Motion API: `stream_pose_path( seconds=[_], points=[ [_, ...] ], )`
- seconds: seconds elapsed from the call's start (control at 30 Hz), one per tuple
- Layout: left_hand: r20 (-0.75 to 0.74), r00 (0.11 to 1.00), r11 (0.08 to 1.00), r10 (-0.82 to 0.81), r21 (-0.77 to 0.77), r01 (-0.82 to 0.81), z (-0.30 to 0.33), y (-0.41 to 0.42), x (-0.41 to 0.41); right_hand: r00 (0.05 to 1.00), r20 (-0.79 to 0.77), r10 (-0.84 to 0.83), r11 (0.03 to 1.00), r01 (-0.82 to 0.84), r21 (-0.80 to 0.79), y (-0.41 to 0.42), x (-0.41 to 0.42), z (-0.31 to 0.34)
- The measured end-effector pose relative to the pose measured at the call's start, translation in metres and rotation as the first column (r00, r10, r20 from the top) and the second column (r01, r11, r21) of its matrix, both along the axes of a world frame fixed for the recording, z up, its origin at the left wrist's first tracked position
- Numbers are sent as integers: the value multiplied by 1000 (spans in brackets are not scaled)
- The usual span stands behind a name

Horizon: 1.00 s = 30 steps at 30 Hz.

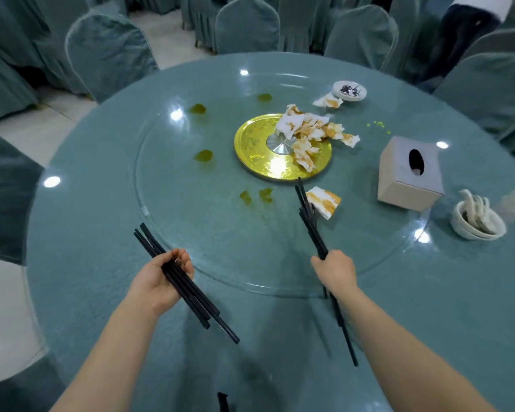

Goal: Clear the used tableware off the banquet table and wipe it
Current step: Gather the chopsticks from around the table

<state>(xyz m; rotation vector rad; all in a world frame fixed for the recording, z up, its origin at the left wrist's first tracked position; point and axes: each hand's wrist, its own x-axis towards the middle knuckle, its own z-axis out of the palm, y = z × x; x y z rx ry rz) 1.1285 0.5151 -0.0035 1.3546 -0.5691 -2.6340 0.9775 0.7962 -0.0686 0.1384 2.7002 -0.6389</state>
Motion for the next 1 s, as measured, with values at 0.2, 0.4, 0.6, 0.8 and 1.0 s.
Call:
stream_pose_path(
  seconds=[0.2,0.4,0.6,0.8,1.0],
  points=[
    [-23,999,999,-48,-13,48,8,9,5,994,-36,-103,876,73,-477,2,17,18],
    [-38,993,993,-116,-33,114,13,16,14,962,-94,-255,752,136,-645,10,38,36],
    [-78,976,958,-203,-220,182,27,33,12,939,-153,-308,767,150,-624,20,58,45],
    [-111,915,803,-387,-529,275,40,76,-6,919,-114,-377,678,190,-711,11,72,55],
    [-66,813,558,-578,-759,335,33,125,-18,923,-41,-381,605,216,-766,13,97,63]
  ],
)
